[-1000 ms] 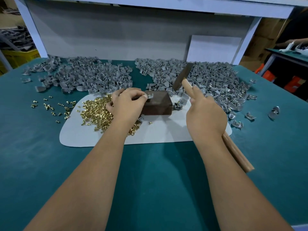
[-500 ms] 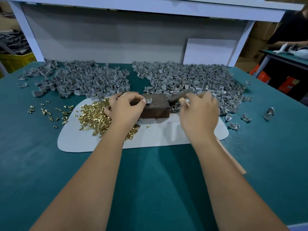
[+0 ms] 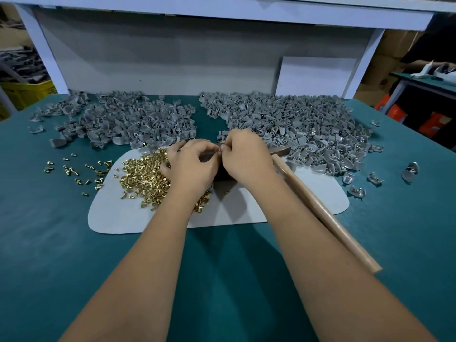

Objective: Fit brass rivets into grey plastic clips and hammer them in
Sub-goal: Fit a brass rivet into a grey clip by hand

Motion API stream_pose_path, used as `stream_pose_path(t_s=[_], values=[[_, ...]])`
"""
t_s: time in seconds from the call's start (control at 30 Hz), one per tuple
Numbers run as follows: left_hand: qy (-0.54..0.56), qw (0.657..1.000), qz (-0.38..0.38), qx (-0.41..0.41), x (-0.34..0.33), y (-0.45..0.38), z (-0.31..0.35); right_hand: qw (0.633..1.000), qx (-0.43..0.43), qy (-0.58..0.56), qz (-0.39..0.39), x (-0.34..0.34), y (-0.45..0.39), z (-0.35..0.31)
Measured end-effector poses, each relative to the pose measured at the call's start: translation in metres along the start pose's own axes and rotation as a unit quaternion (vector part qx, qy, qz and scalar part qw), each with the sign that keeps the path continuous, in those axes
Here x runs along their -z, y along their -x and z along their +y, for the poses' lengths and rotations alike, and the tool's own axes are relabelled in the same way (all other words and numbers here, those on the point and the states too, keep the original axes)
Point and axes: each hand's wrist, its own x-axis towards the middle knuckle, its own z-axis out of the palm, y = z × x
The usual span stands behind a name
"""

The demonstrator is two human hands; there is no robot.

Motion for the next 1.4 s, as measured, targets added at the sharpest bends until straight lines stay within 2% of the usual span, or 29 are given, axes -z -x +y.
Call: stream_pose_path(t_s=[0.23,0.47,0.6,0.77,0.83,0.9,0.97,1.03,1.23,1.4], values=[[-0.015,1.0,-0.001,0.0,0.0,-0.001,0.0,0.997,0.012,0.01,0.072,-0.012,0.009,-0.007],[-0.011,1.0,0.007,-0.004,-0.001,0.0,-0.001,0.996,-0.002,-0.02,0.091,-0.018,0.01,-0.005],[-0.008,1.0,0.01,-0.006,-0.002,-0.001,-0.003,0.997,-0.006,-0.026,0.07,-0.015,0.009,-0.004],[-0.018,1.0,0.01,-0.015,-0.004,-0.002,-0.005,1.0,0.003,-0.029,-0.01,0.009,0.005,0.001],[-0.018,1.0,0.007,-0.011,-0.004,-0.002,-0.006,1.0,-0.019,-0.016,0.019,0.023,0.009,0.009],[-0.013,1.0,0.003,-0.005,-0.005,-0.003,-0.007,0.995,-0.079,0.05,0.046,0.04,0.019,0.024],[-0.01,1.0,0.0,-0.001,-0.006,-0.004,-0.007,0.981,-0.138,0.134,-0.003,0.053,0.031,0.041],[-0.009,1.0,-0.002,0.001,-0.006,-0.004,-0.007,0.97,-0.161,0.175,-0.058,0.055,0.043,0.051],[-0.009,1.0,-0.001,-0.002,-0.005,-0.003,-0.008,0.953,-0.18,0.227,-0.091,0.043,0.055,0.057],[-0.027,1.0,-0.002,-0.007,-0.006,-0.002,-0.007,0.957,-0.21,0.198,-0.043,0.046,0.054,0.062]])
